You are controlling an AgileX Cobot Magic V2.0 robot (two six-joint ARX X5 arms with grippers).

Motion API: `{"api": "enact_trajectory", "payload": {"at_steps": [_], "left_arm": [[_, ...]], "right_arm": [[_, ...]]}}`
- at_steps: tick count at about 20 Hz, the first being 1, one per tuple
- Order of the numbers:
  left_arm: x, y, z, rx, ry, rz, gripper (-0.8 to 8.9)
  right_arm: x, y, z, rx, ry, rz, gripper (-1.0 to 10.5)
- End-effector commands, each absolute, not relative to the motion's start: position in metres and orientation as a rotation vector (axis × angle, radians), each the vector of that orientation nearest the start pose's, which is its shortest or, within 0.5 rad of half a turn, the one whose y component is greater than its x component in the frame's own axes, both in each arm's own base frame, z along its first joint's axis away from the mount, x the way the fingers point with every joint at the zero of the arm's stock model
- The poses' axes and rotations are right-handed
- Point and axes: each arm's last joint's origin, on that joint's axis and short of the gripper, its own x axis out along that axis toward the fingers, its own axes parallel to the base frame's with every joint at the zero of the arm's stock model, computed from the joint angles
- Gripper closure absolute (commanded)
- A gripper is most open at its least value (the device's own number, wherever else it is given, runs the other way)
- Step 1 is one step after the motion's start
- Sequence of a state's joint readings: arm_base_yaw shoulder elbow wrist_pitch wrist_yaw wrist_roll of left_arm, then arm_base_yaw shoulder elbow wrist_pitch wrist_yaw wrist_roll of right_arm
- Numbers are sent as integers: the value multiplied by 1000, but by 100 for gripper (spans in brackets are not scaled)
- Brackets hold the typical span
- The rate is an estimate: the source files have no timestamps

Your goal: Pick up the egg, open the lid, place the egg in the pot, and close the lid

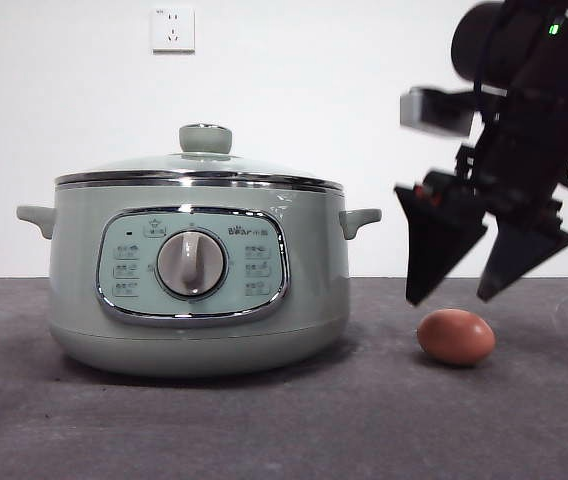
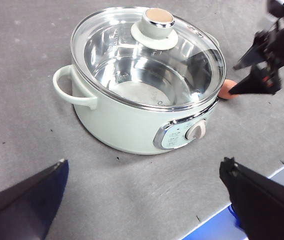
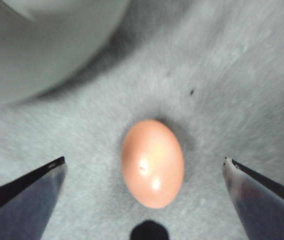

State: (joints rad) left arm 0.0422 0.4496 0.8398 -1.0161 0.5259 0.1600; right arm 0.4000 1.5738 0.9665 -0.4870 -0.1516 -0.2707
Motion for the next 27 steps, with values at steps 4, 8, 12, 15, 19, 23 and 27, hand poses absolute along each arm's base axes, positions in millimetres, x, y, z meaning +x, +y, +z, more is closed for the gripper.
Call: {"api": "enact_trajectory", "payload": {"at_steps": [4, 8, 12, 15, 19, 23, 27], "left_arm": [[62, -12, 313, -25, 560, -518, 228], [62, -12, 313, -25, 559, -517, 228], [62, -12, 313, -25, 559, -516, 228], [62, -12, 313, -25, 559, -516, 228], [66, -12, 313, -29, 571, -517, 227], [84, -13, 317, -53, 577, -530, 227], [119, -19, 332, -37, 574, -579, 227]], "right_arm": [[284, 126, 166, -390, 1082, 646, 377], [286, 126, 163, -388, 1082, 646, 642], [285, 126, 163, -371, 1102, 638, 862], [284, 126, 163, -357, 1108, 630, 963], [283, 125, 169, -314, 1103, 600, 963], [272, 119, 203, -250, 1024, 564, 963], [245, 108, 249, -193, 914, 544, 963]]}}
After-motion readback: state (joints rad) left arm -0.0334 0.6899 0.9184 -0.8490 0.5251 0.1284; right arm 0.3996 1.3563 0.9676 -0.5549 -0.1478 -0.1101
